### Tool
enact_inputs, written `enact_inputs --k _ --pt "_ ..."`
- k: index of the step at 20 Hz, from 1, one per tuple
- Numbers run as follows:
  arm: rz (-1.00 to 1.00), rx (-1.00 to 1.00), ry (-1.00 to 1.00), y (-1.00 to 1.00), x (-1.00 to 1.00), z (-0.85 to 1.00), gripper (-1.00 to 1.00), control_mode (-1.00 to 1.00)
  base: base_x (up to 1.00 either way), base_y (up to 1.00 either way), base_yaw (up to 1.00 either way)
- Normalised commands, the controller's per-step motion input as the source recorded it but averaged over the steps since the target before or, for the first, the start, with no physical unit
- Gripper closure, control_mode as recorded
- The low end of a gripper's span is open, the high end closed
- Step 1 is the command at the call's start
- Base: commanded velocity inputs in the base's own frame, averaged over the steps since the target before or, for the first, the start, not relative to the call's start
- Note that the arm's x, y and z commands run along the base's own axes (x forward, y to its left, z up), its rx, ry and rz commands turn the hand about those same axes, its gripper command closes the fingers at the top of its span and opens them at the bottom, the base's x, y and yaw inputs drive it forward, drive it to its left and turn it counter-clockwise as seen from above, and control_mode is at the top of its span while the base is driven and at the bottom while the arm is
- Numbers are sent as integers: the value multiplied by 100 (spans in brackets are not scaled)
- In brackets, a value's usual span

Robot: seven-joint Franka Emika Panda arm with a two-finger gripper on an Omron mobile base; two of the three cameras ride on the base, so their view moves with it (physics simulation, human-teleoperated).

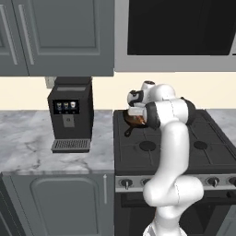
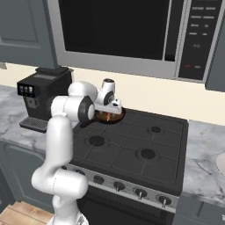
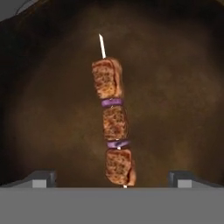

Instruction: Place the cold items (cucumber and broccoli) from the fridge in one tupperware on the dining counter. Place the warm items (kebab skewer and hot dog) in the stove area in another tupperware.

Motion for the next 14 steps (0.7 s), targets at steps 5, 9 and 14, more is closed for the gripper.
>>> enact_inputs --k 5,9,14 --pt "4 0 0 -8 2 -30 -100 -100 0 0 0" --pt "3 0 0 -1 18 -24 -100 -100 0 0 0" --pt "4 0 0 0 25 -24 -100 -100 0 0 0"
